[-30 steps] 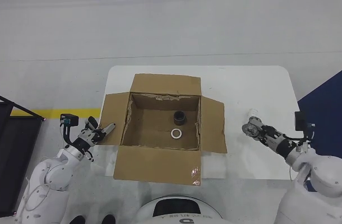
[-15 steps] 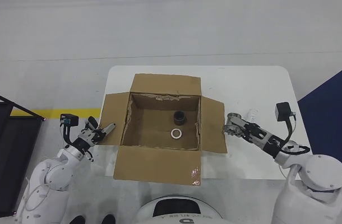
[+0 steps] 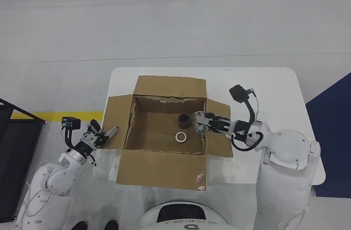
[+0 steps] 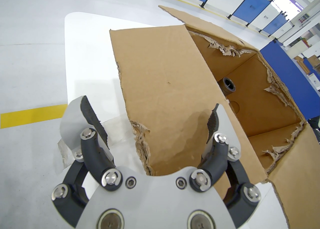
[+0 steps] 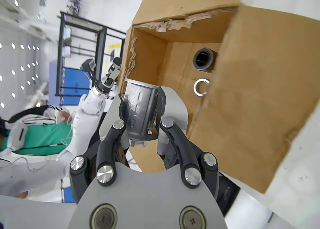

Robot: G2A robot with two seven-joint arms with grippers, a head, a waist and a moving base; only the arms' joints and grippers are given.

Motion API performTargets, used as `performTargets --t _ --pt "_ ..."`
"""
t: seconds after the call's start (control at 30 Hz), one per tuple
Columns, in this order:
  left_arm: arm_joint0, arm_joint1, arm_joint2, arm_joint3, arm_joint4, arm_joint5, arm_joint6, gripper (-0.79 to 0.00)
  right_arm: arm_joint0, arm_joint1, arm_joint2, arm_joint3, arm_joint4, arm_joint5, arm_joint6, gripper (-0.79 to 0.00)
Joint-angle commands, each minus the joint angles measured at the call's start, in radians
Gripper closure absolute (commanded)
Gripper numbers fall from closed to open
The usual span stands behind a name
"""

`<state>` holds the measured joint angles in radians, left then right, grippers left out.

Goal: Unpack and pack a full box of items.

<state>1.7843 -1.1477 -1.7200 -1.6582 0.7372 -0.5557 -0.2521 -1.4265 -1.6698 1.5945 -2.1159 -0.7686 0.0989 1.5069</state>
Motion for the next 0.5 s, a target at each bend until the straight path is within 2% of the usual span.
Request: performTargets --t 0.0,0.1,0.23,0.33,0.47 --pt "0.000 0.000 0.000 0.000 0.000 0.000 0.000 -0.785 0.092 0.000 -0.116 0.075 -0.071 0.030 0.015 0.000" --pt "0.000 0.000 0.000 0.000 0.000 0.000 0.000 -0.785 0.193 -0.001 -0.237 0.207 -0.111 0.049 0.029 0.000" --pt "0.000 0.000 0.000 0.000 0.000 0.000 0.000 -0.785 0.303 -0.006 -0.409 0.350 -0.263 0.073 0.025 0.000" --pt "0.000 0.000 0.000 0.000 0.000 0.000 0.000 -0.785 0.356 -0.012 -0.539 0.451 -0.400 0.094 0.011 0.000" --pt "0.000 0.000 0.000 0.000 0.000 0.000 0.000 -0.785 0.388 -0.022 -0.617 0.556 -0.440 0.130 -0.038 0.000"
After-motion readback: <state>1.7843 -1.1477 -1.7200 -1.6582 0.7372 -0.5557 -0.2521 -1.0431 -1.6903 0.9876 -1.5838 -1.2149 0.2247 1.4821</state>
